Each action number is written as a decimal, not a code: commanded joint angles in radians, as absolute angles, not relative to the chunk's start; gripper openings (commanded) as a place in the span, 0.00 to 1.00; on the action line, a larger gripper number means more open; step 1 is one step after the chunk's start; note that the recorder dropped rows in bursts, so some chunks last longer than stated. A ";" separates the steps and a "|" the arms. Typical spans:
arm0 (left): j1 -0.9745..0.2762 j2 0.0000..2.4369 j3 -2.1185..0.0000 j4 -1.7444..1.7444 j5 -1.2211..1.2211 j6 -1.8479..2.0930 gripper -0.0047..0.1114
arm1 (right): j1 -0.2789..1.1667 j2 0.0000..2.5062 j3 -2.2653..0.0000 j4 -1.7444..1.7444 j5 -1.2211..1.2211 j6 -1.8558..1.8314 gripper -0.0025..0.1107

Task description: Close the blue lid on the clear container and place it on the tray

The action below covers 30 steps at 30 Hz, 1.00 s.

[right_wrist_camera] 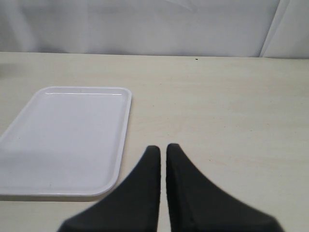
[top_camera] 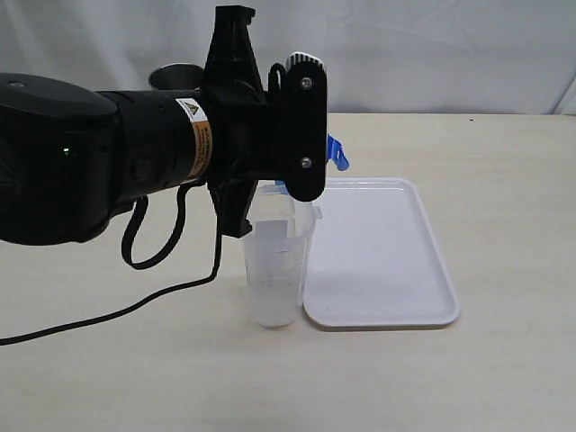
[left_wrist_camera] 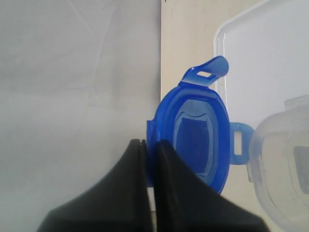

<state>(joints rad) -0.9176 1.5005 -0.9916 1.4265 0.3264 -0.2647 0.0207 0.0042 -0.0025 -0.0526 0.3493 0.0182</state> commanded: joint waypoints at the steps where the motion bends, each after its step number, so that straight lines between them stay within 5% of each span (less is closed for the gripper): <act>1: -0.922 1.498 -0.988 1.418 0.330 -0.289 0.04 | 0.015 0.000 0.000 -0.060 0.345 0.013 0.06; 30: -0.977 1.498 -0.921 1.533 0.449 -0.387 0.04 | 0.015 0.000 0.000 -0.060 0.345 0.013 0.06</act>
